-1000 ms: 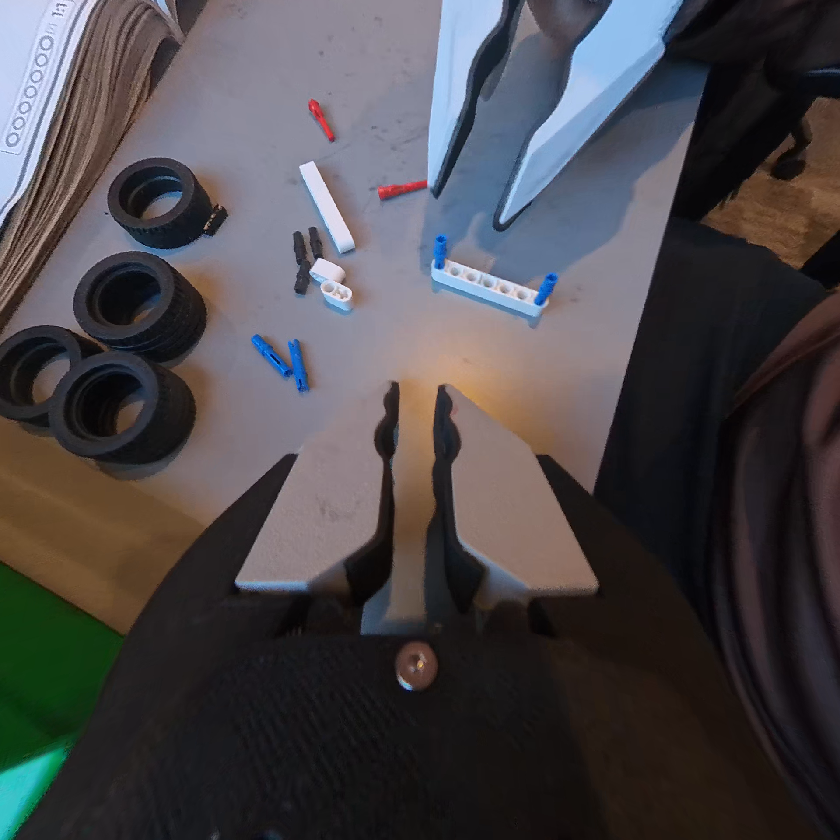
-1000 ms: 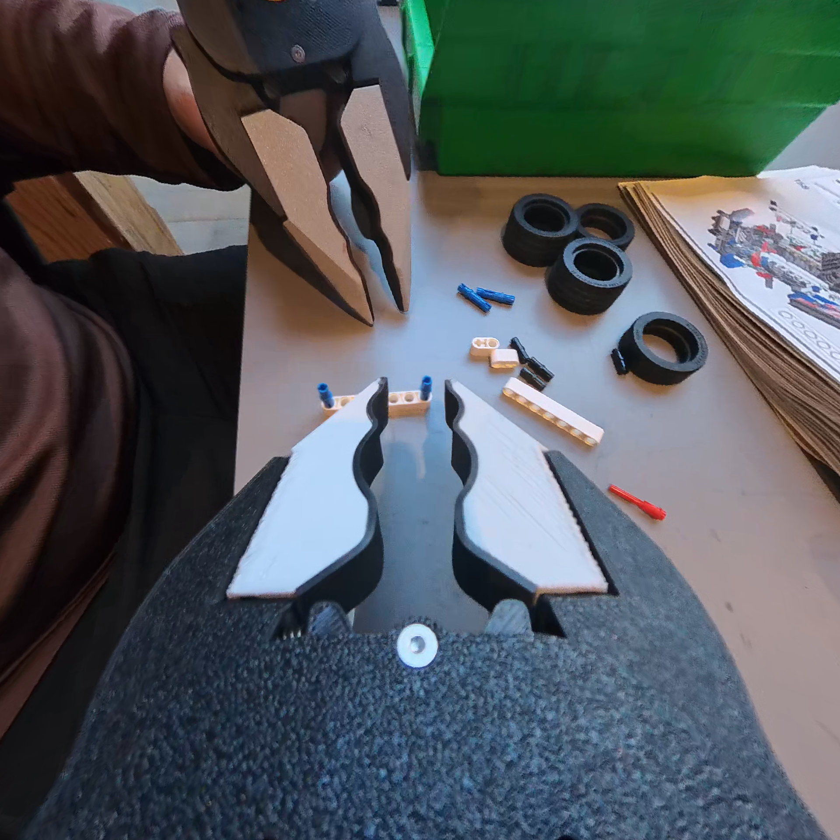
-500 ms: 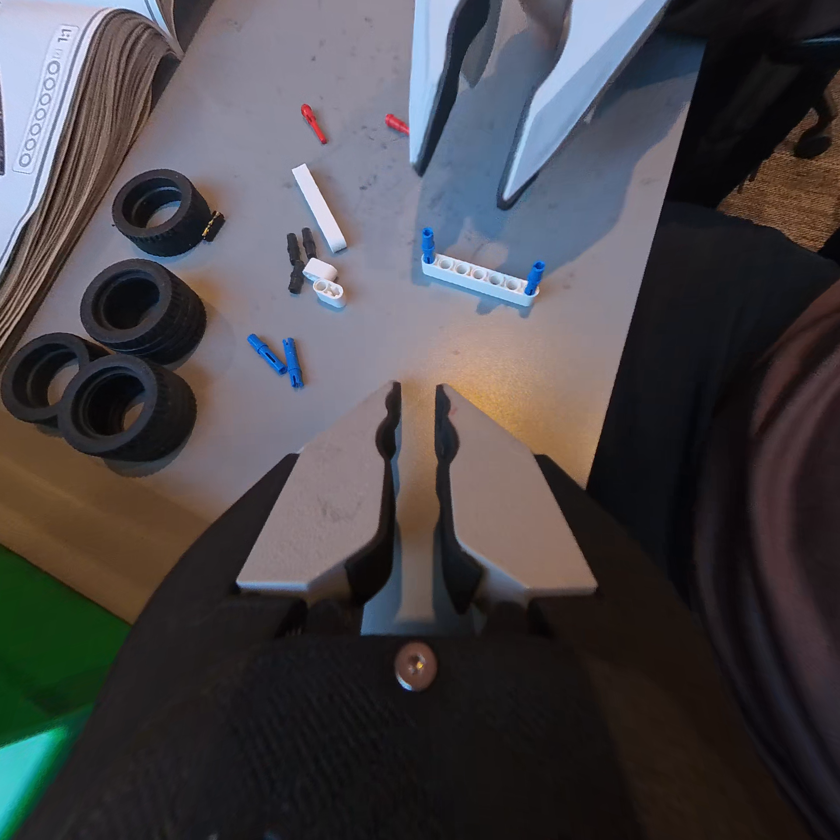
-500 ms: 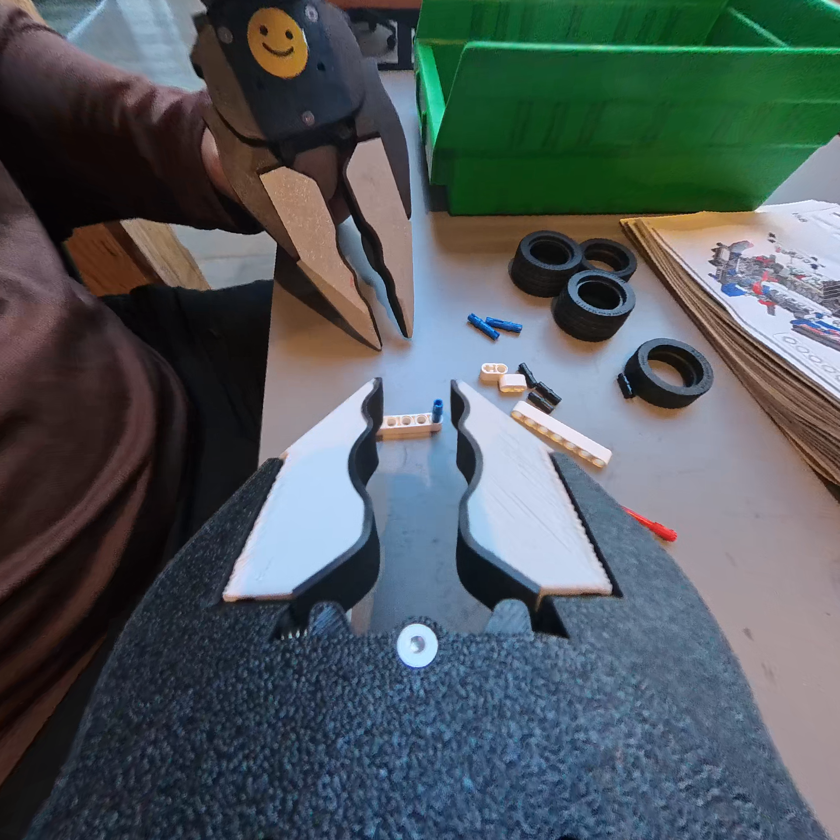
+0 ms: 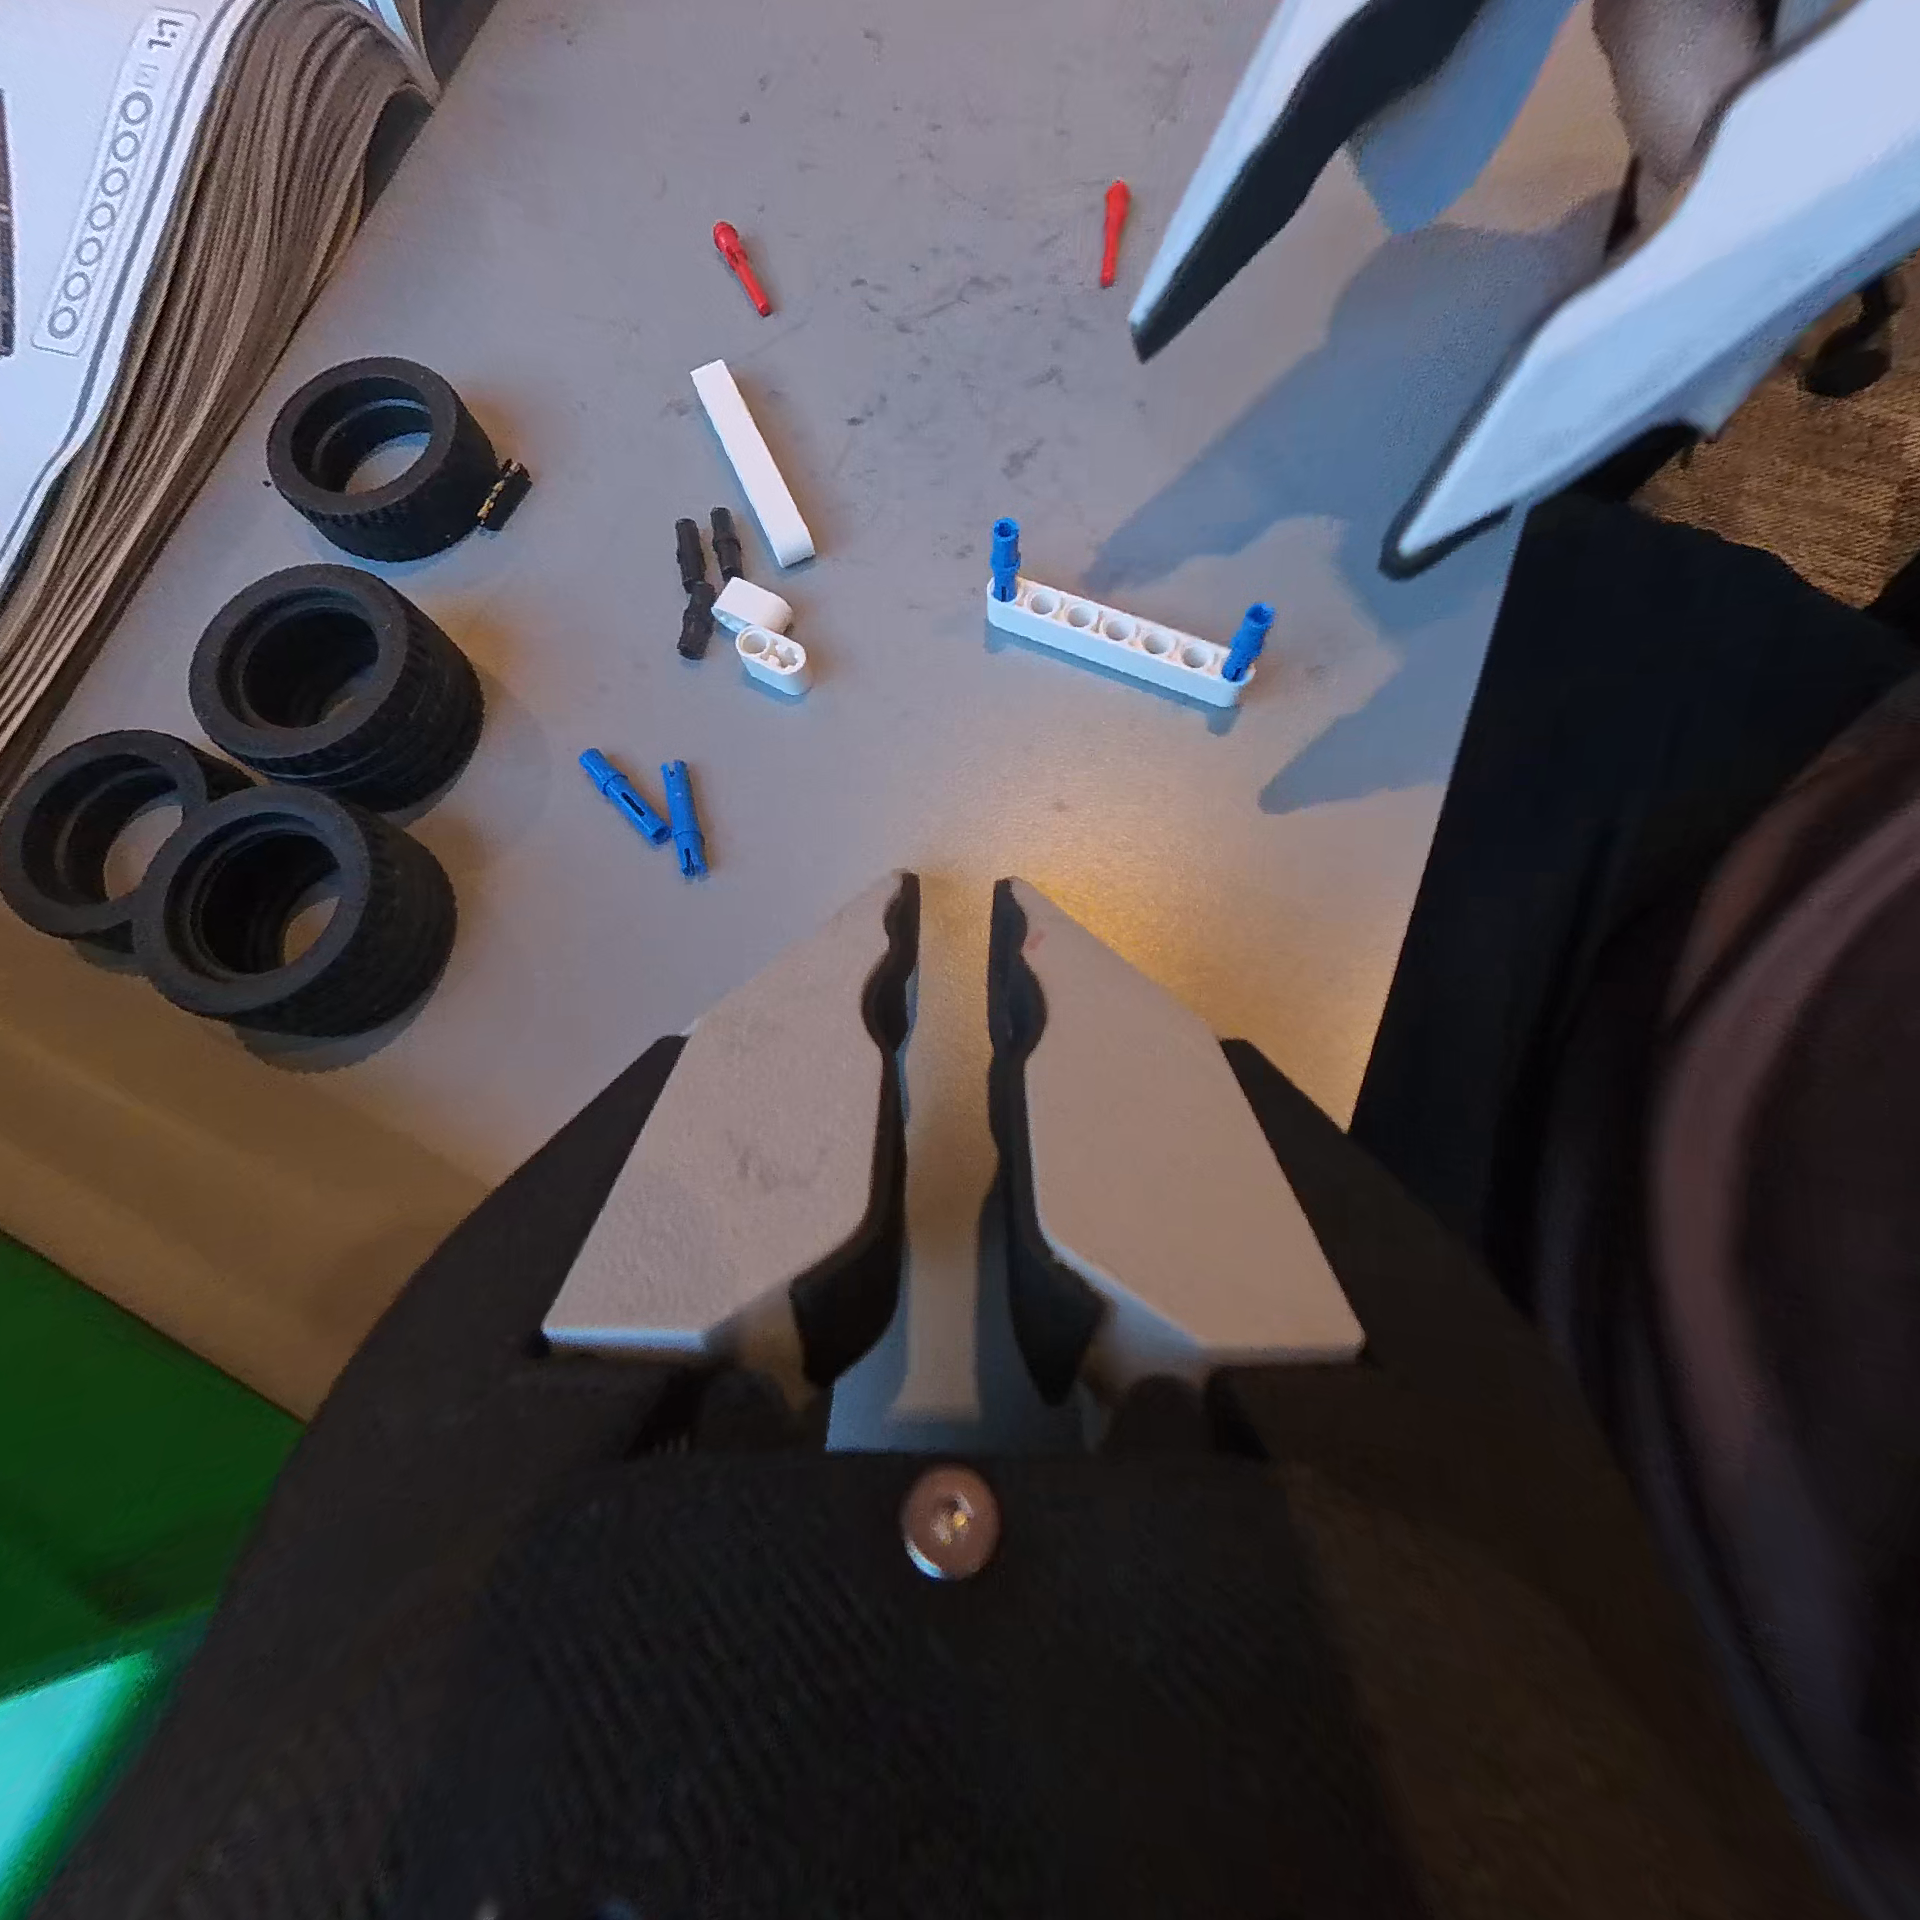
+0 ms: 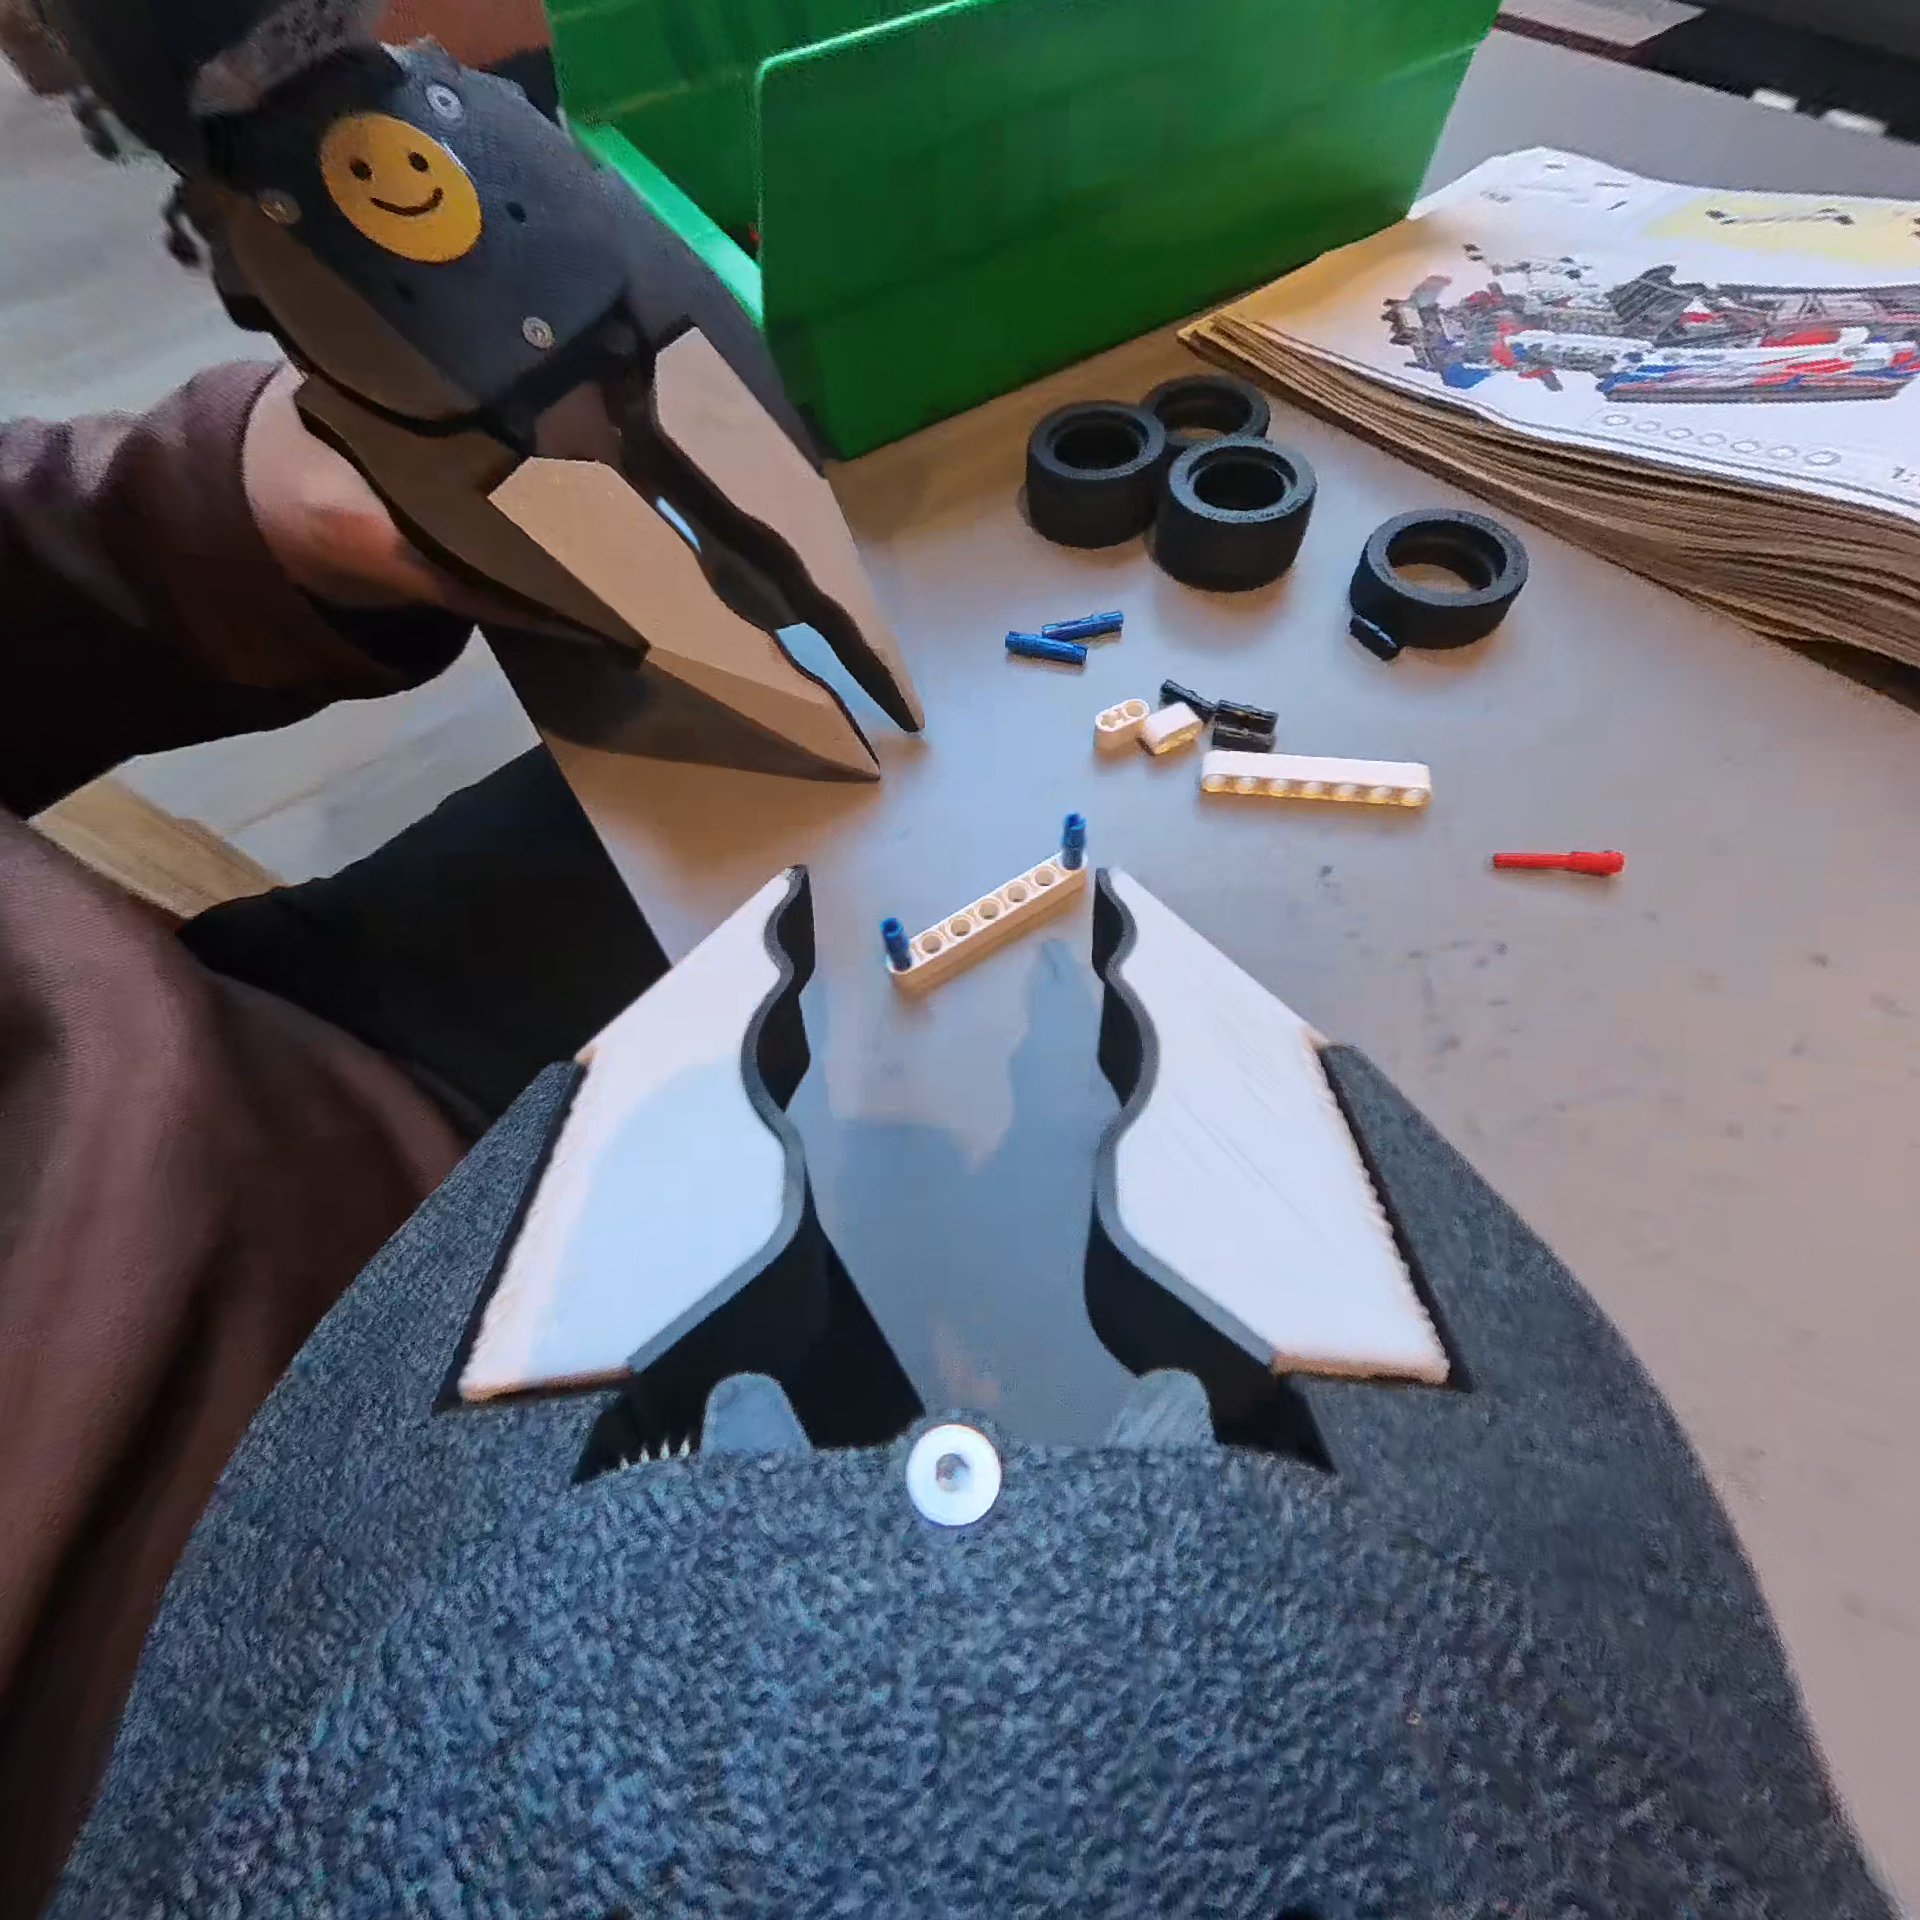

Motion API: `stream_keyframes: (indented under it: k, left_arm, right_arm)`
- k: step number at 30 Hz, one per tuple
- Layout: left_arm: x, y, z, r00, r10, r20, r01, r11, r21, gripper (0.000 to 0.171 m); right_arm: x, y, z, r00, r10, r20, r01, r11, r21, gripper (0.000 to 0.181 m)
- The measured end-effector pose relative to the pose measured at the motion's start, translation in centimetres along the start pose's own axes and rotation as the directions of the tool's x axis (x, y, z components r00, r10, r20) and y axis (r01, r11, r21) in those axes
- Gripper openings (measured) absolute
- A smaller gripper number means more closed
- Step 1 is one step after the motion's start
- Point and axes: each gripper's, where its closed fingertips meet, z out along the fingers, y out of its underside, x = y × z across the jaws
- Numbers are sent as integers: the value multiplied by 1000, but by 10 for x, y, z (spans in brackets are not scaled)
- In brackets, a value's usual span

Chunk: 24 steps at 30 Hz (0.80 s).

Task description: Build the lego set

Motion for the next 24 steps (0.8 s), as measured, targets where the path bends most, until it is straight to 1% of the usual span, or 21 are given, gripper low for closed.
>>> stream_keyframes:
  k: [2,6,10,11,13,14,18,23,24]
  left_arm:
    - [0,0,0,1000,-8,-3,8,1000,0,11]
    - [-1,0,0,1000,-14,0,14,1000,-1,11]
    - [-2,0,0,1000,-19,5,19,1000,-1,12]
    - [-2,0,0,1000,-21,4,21,1000,-1,12]
    - [-3,0,0,1000,-27,5,27,1000,-1,12]
    - [-3,0,0,1000,-30,6,30,1000,-1,13]
    - [-4,0,0,1000,-30,10,30,1000,-1,14]
    - [-5,0,0,999,-33,14,33,999,-1,14]
    - [-5,0,0,999,-34,15,34,999,-1,14]
  right_arm:
    - [-5,0,4,1000,0,-8,0,1000,-7,57]
    - [-13,6,11,1000,-13,-19,12,999,-53,58]
    - [-11,14,17,997,-57,-60,51,995,-91,47]
    - [-10,16,18,995,-74,-67,67,992,-109,40]
    - [-11,21,19,992,-113,-47,105,984,-141,11]
    - [-12,23,19,990,-135,-37,128,981,-147,6]
    - [-9,23,17,965,-260,-10,255,951,-176,5]
    - [-6,23,14,877,-480,20,473,856,-209,5]
    - [-4,22,13,859,-511,8,501,839,-213,5]
